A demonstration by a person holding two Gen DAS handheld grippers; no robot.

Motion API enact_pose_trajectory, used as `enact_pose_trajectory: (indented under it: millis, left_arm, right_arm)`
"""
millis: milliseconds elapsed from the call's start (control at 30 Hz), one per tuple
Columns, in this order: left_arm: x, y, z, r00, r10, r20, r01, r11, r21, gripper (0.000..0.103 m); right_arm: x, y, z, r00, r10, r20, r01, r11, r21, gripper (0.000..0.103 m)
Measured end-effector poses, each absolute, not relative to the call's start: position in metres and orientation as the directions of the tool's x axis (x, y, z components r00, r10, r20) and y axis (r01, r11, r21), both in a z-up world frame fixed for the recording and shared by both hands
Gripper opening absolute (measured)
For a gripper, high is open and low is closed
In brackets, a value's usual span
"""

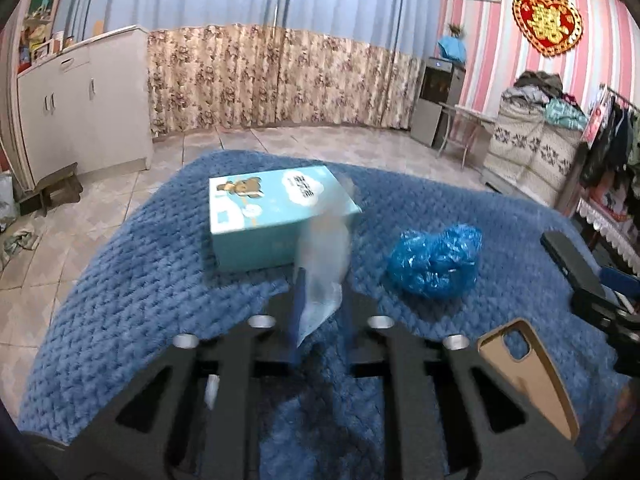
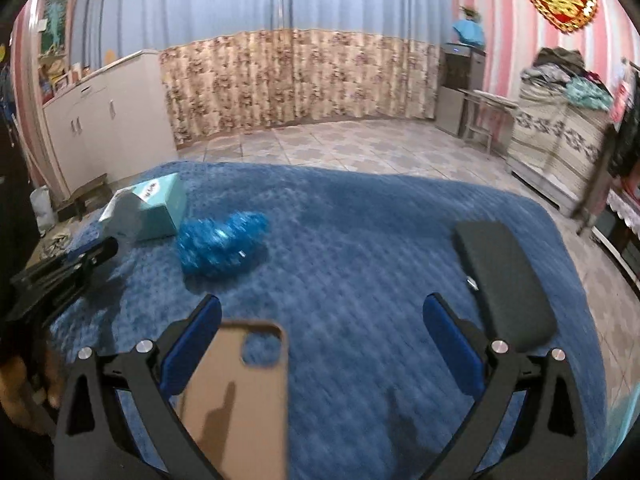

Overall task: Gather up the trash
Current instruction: 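Hold the card in the left tool while the right tool grasps the blue plastic bag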

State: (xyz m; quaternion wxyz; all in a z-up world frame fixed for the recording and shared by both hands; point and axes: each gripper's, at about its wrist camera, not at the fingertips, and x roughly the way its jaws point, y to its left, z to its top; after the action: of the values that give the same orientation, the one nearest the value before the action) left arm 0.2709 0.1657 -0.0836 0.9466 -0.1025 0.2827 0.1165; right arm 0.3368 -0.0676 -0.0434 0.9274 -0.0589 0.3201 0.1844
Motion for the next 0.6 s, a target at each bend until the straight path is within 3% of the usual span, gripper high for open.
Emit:
enact_pose_trajectory:
  millis: [367,400,533,600]
  left_arm:
    - [0.257,0.175,-0.079,0.837,0.190,-0.513,-0.309,0.938,-0.158,0.008]
    - [0.257,0.175,-0.079,0.837,0.189,-0.513,-0.309,0.938,-0.159,0.008]
    - [0.257,0.176,-0.080,0.841,0.193,-0.506,-0.311,0.937,-0.160,0.008]
    - [0.258,0.175,-0.080,0.840,0.190,-0.508,-0.309,0.938,-0.159,0.008]
  right_arm:
    - [0.377,0.012,-0.057,0.659,0.362,-0.660,-0.503,0.864,-0.028,0.095]
    - [0.380,0.017,-0.059,0.650,0.365,-0.666,-0.512,0.858,-0.030,0.093]
    - [0.395,0.033,-0.071,0.579,0.398,-0.712,-0.555,0.832,0.014,0.056]
    - [0.393,0.034,-0.075,0.565,0.416,-0.712,-0.572,0.820,0.025,0.049]
